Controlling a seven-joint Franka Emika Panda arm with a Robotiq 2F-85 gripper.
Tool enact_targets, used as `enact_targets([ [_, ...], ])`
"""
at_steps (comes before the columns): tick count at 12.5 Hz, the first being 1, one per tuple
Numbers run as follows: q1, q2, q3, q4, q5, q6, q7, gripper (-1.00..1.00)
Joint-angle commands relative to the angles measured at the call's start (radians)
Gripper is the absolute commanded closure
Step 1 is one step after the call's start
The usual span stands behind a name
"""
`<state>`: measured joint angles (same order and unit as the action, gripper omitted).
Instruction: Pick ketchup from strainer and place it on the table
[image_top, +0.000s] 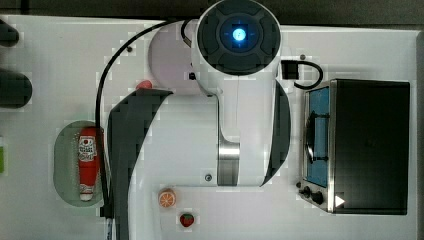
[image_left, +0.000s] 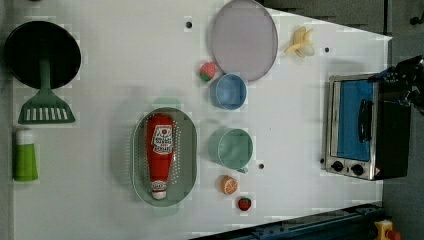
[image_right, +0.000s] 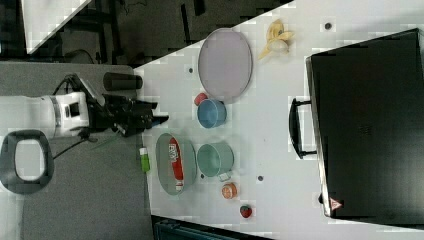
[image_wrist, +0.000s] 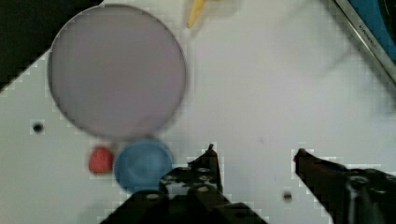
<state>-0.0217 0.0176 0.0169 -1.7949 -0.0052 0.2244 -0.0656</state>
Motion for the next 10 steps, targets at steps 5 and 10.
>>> enact_targets([
  [5, -0.079, -0.27, 0.112, -0.168, 0.081, -0.112, 0.045, -1.0],
  [10, -0.04, -0.194, 0.313, -0.168, 0.082, -0.061, 0.047, -1.0],
])
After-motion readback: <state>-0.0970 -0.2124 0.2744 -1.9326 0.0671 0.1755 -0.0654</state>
